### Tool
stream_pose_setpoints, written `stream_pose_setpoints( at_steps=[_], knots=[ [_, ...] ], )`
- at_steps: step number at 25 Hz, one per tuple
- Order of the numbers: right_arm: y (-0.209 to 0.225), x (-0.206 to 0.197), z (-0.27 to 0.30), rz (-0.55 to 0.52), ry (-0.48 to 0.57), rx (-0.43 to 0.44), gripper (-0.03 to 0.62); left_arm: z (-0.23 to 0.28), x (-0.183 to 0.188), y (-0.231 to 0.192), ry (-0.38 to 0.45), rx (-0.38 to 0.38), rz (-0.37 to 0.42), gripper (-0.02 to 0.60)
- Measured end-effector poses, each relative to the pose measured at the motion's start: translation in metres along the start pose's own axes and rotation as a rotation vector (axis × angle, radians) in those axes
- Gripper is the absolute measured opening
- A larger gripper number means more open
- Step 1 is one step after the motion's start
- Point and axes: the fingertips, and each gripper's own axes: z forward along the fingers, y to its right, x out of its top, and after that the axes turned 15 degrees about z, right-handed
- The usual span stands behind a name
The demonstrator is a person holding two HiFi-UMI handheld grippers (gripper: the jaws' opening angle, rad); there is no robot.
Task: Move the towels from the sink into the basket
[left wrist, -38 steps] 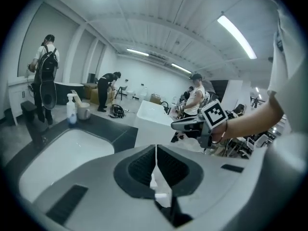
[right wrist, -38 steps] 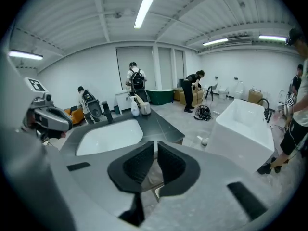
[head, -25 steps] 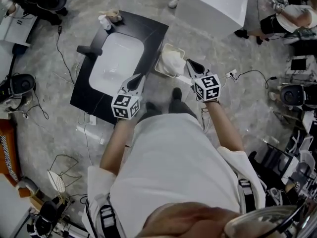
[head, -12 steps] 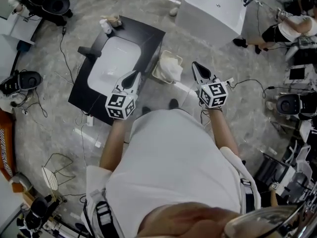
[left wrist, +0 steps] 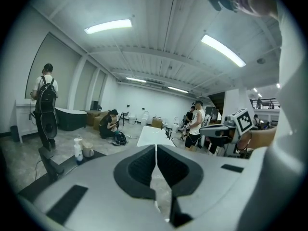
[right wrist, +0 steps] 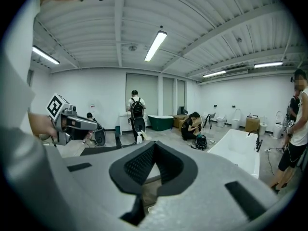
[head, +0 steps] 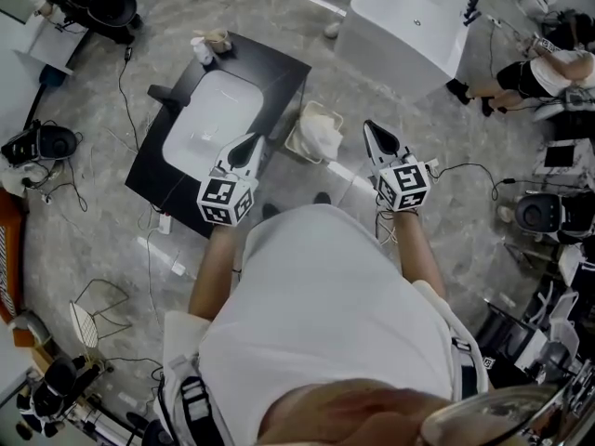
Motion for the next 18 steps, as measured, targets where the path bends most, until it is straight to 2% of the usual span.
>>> stream_pose_setpoints(
  at_steps=[18],
  knots=[
    [0.006,0.01,-0.005,0.038,0.035,0.034,-0.002,0.004,-0.001,0.008,-0.02,0.029,-0.013,0.011]
  ],
)
